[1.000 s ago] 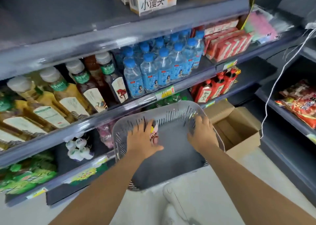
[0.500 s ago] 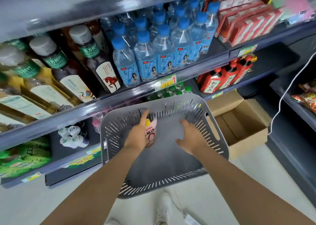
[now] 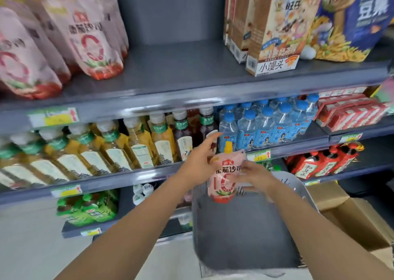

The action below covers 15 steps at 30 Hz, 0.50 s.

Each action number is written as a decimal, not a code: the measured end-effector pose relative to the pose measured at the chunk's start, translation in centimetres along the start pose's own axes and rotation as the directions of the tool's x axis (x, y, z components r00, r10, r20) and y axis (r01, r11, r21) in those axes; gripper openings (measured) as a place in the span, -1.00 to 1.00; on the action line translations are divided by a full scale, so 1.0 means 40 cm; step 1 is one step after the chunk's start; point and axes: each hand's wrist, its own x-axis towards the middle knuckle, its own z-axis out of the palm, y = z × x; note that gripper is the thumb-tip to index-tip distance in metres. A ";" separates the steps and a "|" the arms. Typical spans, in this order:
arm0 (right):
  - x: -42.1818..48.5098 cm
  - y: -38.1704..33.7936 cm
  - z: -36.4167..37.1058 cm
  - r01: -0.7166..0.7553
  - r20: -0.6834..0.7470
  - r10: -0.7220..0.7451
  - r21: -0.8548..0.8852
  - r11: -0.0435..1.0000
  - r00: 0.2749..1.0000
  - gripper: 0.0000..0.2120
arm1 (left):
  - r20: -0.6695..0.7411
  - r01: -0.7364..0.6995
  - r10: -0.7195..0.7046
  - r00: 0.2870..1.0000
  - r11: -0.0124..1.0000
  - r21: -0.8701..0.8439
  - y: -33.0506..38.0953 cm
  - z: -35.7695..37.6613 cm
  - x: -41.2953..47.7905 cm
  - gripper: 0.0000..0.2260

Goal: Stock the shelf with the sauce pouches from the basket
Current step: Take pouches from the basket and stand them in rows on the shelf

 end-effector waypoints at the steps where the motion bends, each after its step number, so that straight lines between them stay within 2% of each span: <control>1: -0.014 -0.042 0.016 0.011 0.018 -0.011 -0.004 1.000 1.000 -0.65 | -0.013 -0.016 0.016 1.000 1.000 0.005 0.021 -0.041 -0.014 -0.38; 5: -0.079 -0.199 0.110 0.122 0.059 -0.117 -0.091 0.988 0.991 -0.66 | -0.107 -0.062 0.068 0.992 0.996 0.057 0.076 -0.200 -0.083 -0.46; 8: -0.128 -0.302 0.189 0.190 0.054 -0.185 -0.104 0.976 0.981 -0.66 | -0.200 -0.077 0.080 0.976 0.997 0.022 0.114 -0.314 -0.131 -0.52; 12: -0.179 -0.444 0.283 0.355 0.039 -0.353 -0.125 0.927 0.935 -0.74 | -0.406 -0.179 0.150 0.901 0.983 -0.034 0.172 -0.469 -0.193 -0.61; 15: -0.206 -0.550 0.343 0.460 0.003 -0.462 -0.114 0.881 0.887 -0.74 | -0.481 -0.217 0.189 0.856 0.976 -0.003 0.200 -0.572 -0.225 -0.60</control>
